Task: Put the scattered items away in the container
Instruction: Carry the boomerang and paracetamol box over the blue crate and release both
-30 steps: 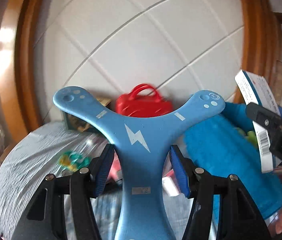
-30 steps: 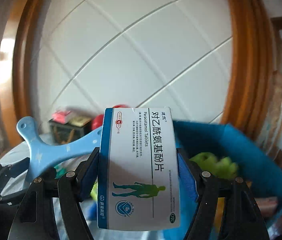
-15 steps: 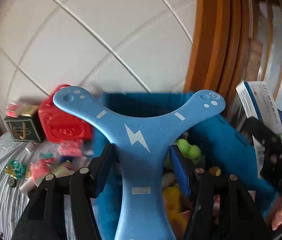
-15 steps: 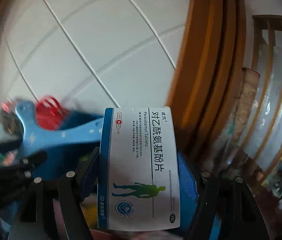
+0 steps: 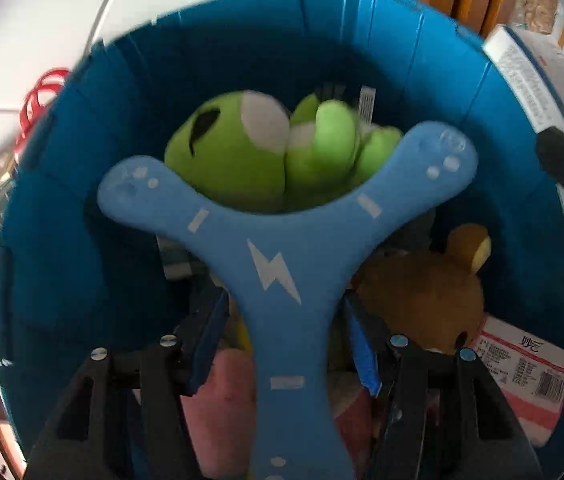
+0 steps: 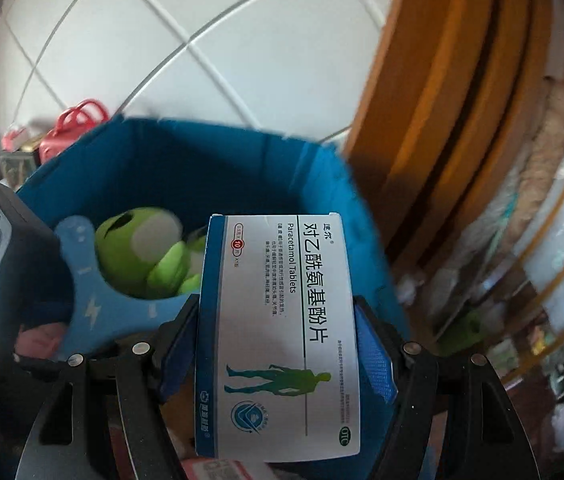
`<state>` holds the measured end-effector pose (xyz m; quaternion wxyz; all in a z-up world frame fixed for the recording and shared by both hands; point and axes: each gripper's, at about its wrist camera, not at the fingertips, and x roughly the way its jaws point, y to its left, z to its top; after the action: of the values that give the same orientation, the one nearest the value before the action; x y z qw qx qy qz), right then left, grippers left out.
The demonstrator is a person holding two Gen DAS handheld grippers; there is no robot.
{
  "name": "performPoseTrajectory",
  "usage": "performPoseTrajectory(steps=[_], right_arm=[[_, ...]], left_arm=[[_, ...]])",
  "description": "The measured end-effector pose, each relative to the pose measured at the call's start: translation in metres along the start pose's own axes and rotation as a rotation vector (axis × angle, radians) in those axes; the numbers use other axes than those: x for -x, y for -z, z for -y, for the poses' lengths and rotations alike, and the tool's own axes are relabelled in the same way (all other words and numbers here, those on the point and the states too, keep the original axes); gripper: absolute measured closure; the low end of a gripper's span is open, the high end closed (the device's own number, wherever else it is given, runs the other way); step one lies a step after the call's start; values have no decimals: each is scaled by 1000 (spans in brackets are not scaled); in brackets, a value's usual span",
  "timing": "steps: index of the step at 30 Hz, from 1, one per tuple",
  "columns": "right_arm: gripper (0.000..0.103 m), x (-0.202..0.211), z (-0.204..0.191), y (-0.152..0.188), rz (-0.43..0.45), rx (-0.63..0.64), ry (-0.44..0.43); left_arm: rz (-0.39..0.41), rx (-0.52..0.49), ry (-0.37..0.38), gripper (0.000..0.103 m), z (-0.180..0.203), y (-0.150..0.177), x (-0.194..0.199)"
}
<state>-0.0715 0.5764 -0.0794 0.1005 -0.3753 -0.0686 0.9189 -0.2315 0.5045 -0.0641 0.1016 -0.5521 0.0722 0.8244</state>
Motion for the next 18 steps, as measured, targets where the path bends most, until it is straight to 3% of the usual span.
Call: performPoseTrajectory(steps=[2, 4, 6, 15, 18], right_arm=[[31, -5, -5, -2, -23, 18, -17], [31, -11, -14, -2, -46, 56, -40], [31, -20, -27, 4, -62, 83, -70], [31, -41, -43, 8, -136, 100, -151], [31, -45, -50, 7, -150, 125, -161]], left_arm=[[-16, 9, 5, 45, -1, 2, -1], [-28, 18, 4, 32, -2, 5, -1], [-41, 34, 13, 27, -5, 6, 0], [-40, 112, 27, 27, -20, 20, 22], [-16, 67, -7, 27, -15, 30, 33]])
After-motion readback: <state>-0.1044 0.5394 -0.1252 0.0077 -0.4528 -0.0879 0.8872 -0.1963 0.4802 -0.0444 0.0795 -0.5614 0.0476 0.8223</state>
